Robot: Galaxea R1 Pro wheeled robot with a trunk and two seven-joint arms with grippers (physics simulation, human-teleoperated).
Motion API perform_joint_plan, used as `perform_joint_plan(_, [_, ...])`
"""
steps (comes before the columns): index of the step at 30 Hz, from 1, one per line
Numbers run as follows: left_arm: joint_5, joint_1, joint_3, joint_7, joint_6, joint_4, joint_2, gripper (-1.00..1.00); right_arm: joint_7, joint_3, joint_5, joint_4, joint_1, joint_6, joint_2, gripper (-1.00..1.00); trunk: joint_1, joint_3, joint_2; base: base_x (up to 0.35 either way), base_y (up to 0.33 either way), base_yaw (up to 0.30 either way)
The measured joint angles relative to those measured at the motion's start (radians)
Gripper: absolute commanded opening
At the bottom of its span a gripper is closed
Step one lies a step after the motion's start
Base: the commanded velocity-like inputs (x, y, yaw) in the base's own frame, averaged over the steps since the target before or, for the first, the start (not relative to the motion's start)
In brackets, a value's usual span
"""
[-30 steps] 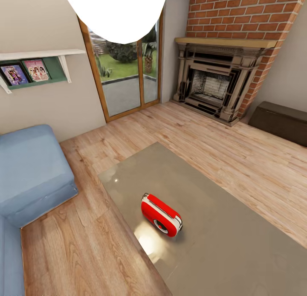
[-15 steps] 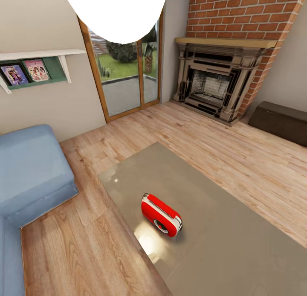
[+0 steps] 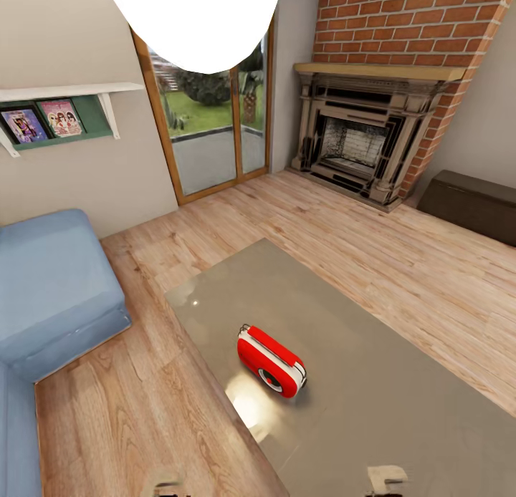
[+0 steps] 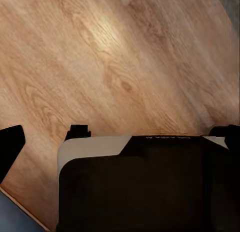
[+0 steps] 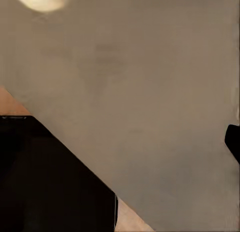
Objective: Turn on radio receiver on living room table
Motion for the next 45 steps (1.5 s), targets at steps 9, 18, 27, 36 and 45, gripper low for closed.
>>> perform_joint_plan(9, [0.002, -0.180, 0.000, -0.139, 0.127, -0.109, -0.004, 1.00, 0.004, 0.001, -0.001, -0.155, -0.085, -0.021, 0.004, 1.00, 0.000, 0.000, 0.000, 0.000, 0.000, 0.000])
perform_joint_plan(18, [0.000, -0.277, -0.001, -0.148, 0.126, -0.109, -0.003, 1.00, 0.055, 0.002, -0.004, -0.221, -0.130, -0.059, 0.009, 1.00, 0.000, 0.000, 0.000, 0.000, 0.000, 0.000])
perform_joint_plan(27, [0.002, -0.311, -0.001, -0.150, 0.133, -0.105, 0.002, 1.00, 0.065, 0.003, -0.002, -0.231, -0.137, -0.065, 0.012, 1.00, 0.000, 0.000, 0.000, 0.000, 0.000, 0.000])
perform_joint_plan(36, [0.004, -0.312, -0.001, -0.151, 0.136, -0.103, 0.001, 1.00, 0.065, 0.047, -0.004, -0.231, -0.137, -0.066, 0.018, 1.00, 0.000, 0.000, 0.000, 0.000, 0.000, 0.000])
perform_joint_plan(45, [0.004, -0.311, 0.001, -0.149, 0.137, -0.107, 0.009, 1.00, 0.069, 0.030, -0.006, -0.192, -0.097, -0.072, 0.007, 1.00, 0.000, 0.000, 0.000, 0.000, 0.000, 0.000])
